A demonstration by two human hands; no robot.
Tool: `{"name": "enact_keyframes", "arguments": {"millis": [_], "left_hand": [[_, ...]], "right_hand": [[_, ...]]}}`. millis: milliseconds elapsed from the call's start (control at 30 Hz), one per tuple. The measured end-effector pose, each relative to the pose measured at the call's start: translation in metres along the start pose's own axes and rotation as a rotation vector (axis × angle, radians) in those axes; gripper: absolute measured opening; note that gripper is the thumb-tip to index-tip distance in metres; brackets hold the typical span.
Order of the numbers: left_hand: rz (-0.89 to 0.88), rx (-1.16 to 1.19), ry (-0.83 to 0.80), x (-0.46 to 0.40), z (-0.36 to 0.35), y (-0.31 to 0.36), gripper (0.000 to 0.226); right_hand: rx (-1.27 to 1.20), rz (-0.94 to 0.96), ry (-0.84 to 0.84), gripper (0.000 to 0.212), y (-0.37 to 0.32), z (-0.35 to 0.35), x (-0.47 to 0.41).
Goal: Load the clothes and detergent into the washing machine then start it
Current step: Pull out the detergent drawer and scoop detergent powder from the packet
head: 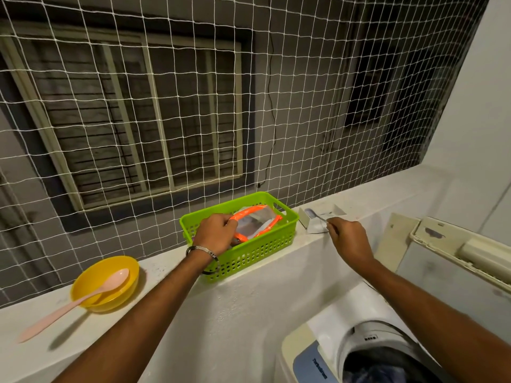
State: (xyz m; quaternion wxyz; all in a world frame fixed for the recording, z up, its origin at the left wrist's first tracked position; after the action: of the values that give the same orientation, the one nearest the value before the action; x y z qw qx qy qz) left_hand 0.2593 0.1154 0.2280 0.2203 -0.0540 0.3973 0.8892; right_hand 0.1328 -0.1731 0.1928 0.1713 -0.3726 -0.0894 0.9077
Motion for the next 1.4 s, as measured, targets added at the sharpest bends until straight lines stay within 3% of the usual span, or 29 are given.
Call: {"name": "enact_keyframes", "arguments": {"millis": [200, 300, 367, 467, 567, 767, 900, 1167, 1400], "left_hand": [[0.001, -0.010, 0.011, 0.003, 0.003, 0.004, 0.034], [-0.003, -0.002, 0.001, 0.004, 0.002, 0.005, 0.035], [-0.007, -0.005, -0.004, 0.004, 0.003, 0.006, 0.039], [0.006, -0.027, -0.004, 0.003, 0.002, 0.002, 0.043], [0.018, -0.033, -0.001, 0.001, 0.000, -0.001, 0.039], [0.015, -0.032, 0.003, 0.001, 0.001, -0.001, 0.036], [0.018, -0.020, 0.004, 0.002, 0.001, -0.001, 0.033], [0.019, -0.003, 0.030, 0.001, 0.004, -0.004, 0.043], [0.003, -0.007, 0.036, -0.002, 0.001, -0.009, 0.045]], "right_hand": [[-0.002, -0.040, -0.032, 0.019, 0.005, -0.006, 0.000], [-0.119, -0.147, 0.010, 0.019, 0.008, -0.003, -0.001], [-0.370, -0.418, 0.044, 0.017, 0.018, -0.003, 0.000], [-1.059, -0.998, 0.035, 0.016, 0.027, -0.016, 0.009], [-1.333, -1.113, -0.032, 0.016, 0.011, -0.010, 0.009], [-1.425, -1.020, -0.257, 0.015, -0.037, 0.008, 0.003], [-1.362, -0.876, -0.381, 0.015, -0.068, 0.012, 0.002], [-0.938, -0.490, -0.457, 0.016, -0.108, -0.001, -0.003], [-0.347, 0.107, -0.310, 0.018, -0.159, -0.004, -0.012]]}}
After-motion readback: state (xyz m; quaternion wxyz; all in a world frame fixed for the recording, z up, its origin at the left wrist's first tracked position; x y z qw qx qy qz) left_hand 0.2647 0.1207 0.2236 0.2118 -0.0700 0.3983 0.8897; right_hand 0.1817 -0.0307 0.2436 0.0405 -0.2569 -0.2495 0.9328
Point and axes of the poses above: each hand's wrist, its own x-axis away from the middle knuckle, its own z-axis out of the back of the hand, y = z × x, the point moved 6 cm from there along -x, towards the middle knuckle, and after that the axes turned 3 degrees about y, right-handed, at the moved point
